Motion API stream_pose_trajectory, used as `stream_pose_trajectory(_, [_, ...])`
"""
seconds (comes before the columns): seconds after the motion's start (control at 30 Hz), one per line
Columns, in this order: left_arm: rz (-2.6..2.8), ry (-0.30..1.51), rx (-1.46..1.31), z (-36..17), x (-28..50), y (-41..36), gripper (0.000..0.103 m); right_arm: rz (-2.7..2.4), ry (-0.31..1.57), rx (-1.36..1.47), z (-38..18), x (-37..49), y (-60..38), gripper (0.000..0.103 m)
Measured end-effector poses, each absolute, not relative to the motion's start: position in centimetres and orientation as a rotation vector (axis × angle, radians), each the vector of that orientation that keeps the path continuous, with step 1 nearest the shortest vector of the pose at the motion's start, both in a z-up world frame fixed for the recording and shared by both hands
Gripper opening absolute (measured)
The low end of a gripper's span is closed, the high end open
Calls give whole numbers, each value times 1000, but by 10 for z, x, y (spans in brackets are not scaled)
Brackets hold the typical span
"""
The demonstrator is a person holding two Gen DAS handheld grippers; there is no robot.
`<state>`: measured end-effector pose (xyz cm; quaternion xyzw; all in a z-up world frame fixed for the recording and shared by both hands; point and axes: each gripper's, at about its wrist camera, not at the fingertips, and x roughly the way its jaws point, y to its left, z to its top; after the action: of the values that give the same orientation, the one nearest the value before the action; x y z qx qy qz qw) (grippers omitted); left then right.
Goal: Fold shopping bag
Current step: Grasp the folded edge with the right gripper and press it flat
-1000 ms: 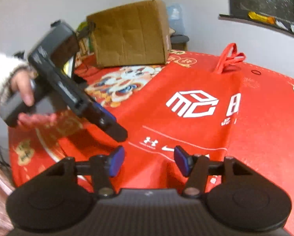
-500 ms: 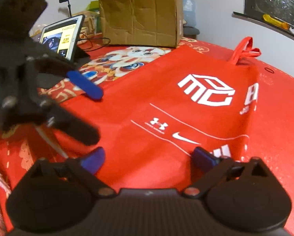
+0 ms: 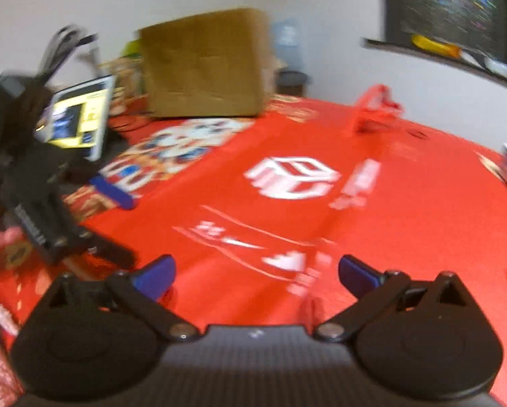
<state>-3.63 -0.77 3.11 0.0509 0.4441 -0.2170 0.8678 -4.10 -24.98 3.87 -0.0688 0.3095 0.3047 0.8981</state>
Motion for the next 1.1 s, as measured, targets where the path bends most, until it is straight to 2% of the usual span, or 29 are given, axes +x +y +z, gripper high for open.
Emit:
stream_pose_trajectory(0.1, [-458, 936, 103, 31, -36, -10, 103, 607, 658, -141, 33, -39, -261, 100])
stream_pose_trajectory(0.23, [-466, 953, 111, 30, -35, -14, 103, 625, 691, -68, 27, -31, -262, 83])
stream_pose_trajectory(0.3, [-468, 952, 132, 28, -36, -15, 103, 618, 696, -69, 25, -26, -259, 80])
stream_pose_trajectory(0.37, [-470, 949, 159, 27, -38, -17, 103, 608, 725, -68, 21, -19, -255, 61])
stream_pose_trajectory(0.4, [-470, 949, 173, 27, -39, -18, 103, 601, 743, -65, 19, -16, -253, 57])
stream_pose_trajectory(0.53, [-457, 942, 257, 25, -40, -27, 103, 607, 771, -62, 16, -12, -249, 26])
stream_pose_trajectory(0.7, [-438, 931, 302, 22, -36, -31, 103, 606, 781, -65, 22, -19, -249, 21])
stream_pose_trajectory(1.1, [-378, 937, 292, 21, -13, -17, 103, 739, 900, 30, 28, -60, -231, 21])
